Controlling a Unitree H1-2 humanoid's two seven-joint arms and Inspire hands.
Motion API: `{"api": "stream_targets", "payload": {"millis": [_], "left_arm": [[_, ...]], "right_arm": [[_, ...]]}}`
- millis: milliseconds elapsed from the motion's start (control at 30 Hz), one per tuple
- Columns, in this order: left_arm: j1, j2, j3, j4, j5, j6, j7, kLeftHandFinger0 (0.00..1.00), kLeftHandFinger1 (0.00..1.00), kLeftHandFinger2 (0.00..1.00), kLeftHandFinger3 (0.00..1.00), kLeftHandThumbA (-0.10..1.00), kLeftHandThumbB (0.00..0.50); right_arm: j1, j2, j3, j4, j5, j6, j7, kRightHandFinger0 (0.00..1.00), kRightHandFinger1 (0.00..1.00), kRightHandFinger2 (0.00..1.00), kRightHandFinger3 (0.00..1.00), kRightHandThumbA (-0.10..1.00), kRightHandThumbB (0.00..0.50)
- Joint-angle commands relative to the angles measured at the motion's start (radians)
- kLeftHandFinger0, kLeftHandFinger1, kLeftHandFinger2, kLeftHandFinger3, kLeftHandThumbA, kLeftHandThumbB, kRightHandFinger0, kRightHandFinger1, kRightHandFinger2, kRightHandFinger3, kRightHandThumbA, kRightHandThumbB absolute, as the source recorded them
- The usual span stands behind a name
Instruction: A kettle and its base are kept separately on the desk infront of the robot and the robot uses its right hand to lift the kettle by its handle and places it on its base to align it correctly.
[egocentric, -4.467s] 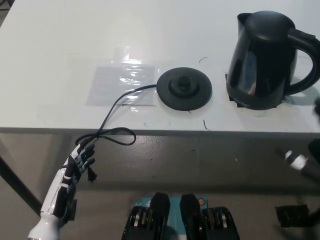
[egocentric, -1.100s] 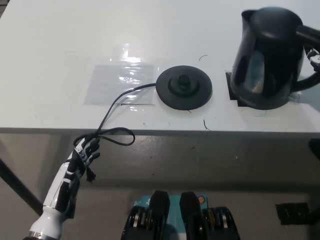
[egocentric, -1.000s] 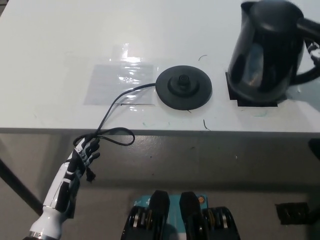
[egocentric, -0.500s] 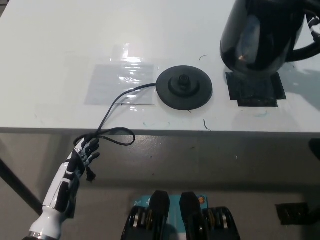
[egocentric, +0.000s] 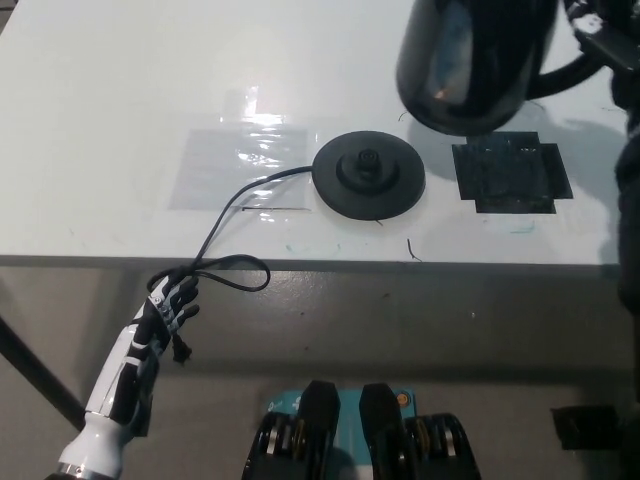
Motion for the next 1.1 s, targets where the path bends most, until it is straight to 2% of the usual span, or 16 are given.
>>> {"api": "stream_targets", "payload": {"millis": [0, 167, 200, 233, 333, 500, 767, 933, 1067], "left_arm": [[-0.013, 0.017, 0.009, -0.018, -0.014, -0.027, -0.01, 1.0, 1.0, 1.0, 1.0, 1.0, 0.089], [-0.012, 0.02, 0.01, -0.007, -0.01, -0.038, -0.011, 1.0, 1.0, 1.0, 1.0, 1.0, 0.098], [-0.012, 0.019, 0.011, -0.005, -0.013, -0.041, -0.011, 1.0, 1.0, 1.0, 1.0, 1.0, 0.097], [-0.009, 0.018, 0.01, -0.009, -0.011, -0.041, -0.011, 1.0, 1.0, 1.0, 1.0, 1.0, 0.082], [-0.009, 0.02, 0.006, -0.001, -0.009, -0.051, -0.015, 1.0, 1.0, 1.0, 1.0, 1.0, 0.08], [-0.009, 0.016, 0.007, -0.005, -0.014, -0.045, -0.013, 1.0, 1.0, 1.0, 1.0, 1.0, 0.09], [-0.008, 0.021, 0.007, -0.013, -0.007, -0.031, -0.012, 1.0, 1.0, 1.0, 1.0, 1.0, 0.078], [-0.008, 0.016, 0.009, -0.015, -0.012, -0.034, -0.01, 1.0, 1.0, 1.0, 1.0, 1.0, 0.09], [-0.008, 0.018, 0.009, -0.013, -0.009, -0.035, -0.01, 1.0, 1.0, 1.0, 1.0, 1.0, 0.09]], "right_arm": [[-0.131, 0.02, 0.02, -0.035, -0.005, -0.049, -0.012, 0.0, 0.3, 0.63, 0.4, -0.1, 0.173], [-0.142, 0.05, 0.037, -0.024, -0.015, -0.049, -0.021, 0.0, 0.27, 0.58, 0.4, -0.1, 0.169], [-0.151, 0.057, 0.041, -0.008, -0.02, -0.055, -0.022, 0.0, 0.22, 0.52, 0.39, -0.1, 0.17], [-0.153, 0.067, 0.046, -0.009, -0.029, -0.05, -0.029, 0.0, 0.22, 0.52, 0.37, -0.1, 0.182], [-0.158, 0.082, 0.059, -0.002, -0.05, -0.049, -0.045, 0.0, 0.21, 0.49, 0.35, -0.1, 0.186], [-0.175, 0.106, 0.076, 0.031, -0.079, -0.055, -0.071, 0.0, 0.22, 0.54, 0.37, -0.1, 0.164], [-0.17, 0.134, 0.083, 0.067, -0.087, -0.078, -0.073, 0.0, 0.23, 0.6, 0.43, -0.1, 0.171], [-0.156, 0.142, 0.084, 0.083, -0.083, -0.096, -0.065, 0.0, 0.21, 0.59, 0.34, -0.1, 0.17], [-0.144, 0.141, 0.084, 0.089, -0.087, -0.099, -0.06, 0.0, 0.21, 0.59, 0.35, -0.1, 0.167]]}}
